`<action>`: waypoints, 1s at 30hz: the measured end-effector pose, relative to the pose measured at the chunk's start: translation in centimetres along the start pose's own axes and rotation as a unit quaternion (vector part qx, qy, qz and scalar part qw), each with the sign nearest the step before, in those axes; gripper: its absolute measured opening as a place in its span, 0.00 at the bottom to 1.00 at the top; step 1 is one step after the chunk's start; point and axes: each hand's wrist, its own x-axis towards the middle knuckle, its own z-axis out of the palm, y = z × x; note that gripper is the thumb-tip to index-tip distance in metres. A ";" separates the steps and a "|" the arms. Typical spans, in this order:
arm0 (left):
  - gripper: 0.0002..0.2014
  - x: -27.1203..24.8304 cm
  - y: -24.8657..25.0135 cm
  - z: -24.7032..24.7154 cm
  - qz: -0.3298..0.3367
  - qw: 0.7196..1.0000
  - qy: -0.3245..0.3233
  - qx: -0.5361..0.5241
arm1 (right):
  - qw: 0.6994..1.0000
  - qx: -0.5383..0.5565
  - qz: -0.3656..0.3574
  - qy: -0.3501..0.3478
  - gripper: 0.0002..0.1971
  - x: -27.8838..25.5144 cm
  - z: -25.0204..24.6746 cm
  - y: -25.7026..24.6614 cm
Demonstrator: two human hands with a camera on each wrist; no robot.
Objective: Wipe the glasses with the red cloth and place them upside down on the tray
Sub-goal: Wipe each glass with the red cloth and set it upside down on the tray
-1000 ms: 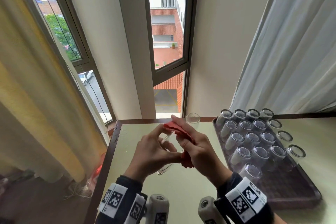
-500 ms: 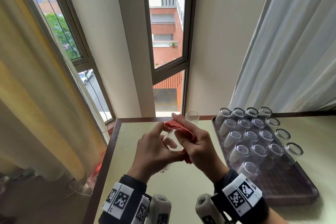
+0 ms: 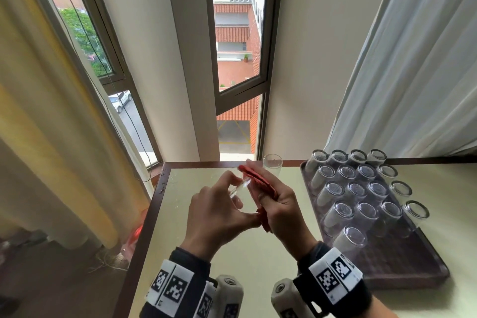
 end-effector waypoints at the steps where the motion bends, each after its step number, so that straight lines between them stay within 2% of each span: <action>1: 0.34 0.0 -0.2 0.0 0.001 1.000 0.002 0.012 | 1.000 -0.004 0.006 0.004 0.21 -0.2 0.0 0.4; 5: 0.35 -0.3 -1.4 0.7 -0.003 1.000 -0.004 0.020 | 0.999 -0.003 0.038 -0.004 0.25 -0.7 -0.3 1.3; 9: 0.34 -0.6 -2.9 1.7 -0.032 0.999 -0.015 0.006 | 0.991 0.076 0.113 -0.015 0.17 -0.8 -1.4 2.2; 11: 0.34 -0.6 -3.7 2.1 -0.056 0.998 -0.001 -0.021 | 0.978 0.114 0.175 0.024 0.14 -0.9 -2.1 3.6; 14: 0.36 -0.8 -5.1 2.2 -0.092 0.993 0.033 -0.066 | 0.970 0.018 0.230 0.080 0.10 -1.5 -3.0 7.7; 16: 0.36 -0.9 -5.9 2.1 -0.103 0.991 0.045 -0.075 | 0.963 -0.159 0.211 0.059 0.12 -2.5 -3.8 11.5; 17: 0.36 -1.0 -6.2 2.1 -0.107 0.990 0.049 -0.080 | 0.941 -0.280 0.188 0.029 0.13 -3.0 -4.2 13.2; 19: 0.35 -1.1 -6.5 2.3 -0.114 0.988 0.049 -0.090 | 0.870 -0.462 0.165 -0.058 0.17 -4.5 -4.3 16.2; 23: 0.42 -1.5 -7.2 3.1 -0.112 0.986 0.028 -0.122 | 0.739 -0.576 0.240 -0.254 0.32 -8.0 -3.4 19.2; 25: 0.44 -1.6 -7.6 3.3 -0.113 0.982 0.010 -0.149 | 0.715 -0.580 0.260 -0.292 0.43 -8.9 -2.9 19.1; 27: 0.44 -1.7 -7.8 3.7 -0.115 0.976 -0.010 -0.183 | 0.720 -0.559 0.293 -0.288 0.50 -8.6 -2.6 18.3; 28: 0.42 -1.8 -7.7 3.9 -0.117 0.972 -0.020 -0.201 | 0.742 -0.534 0.304 -0.267 0.50 -8.2 -2.4 17.7; 30: 0.37 -1.9 -7.4 4.4 -0.117 0.965 -0.036 -0.232 | 0.821 -0.438 0.321 -0.175 0.41 -7.2 -2.3 15.9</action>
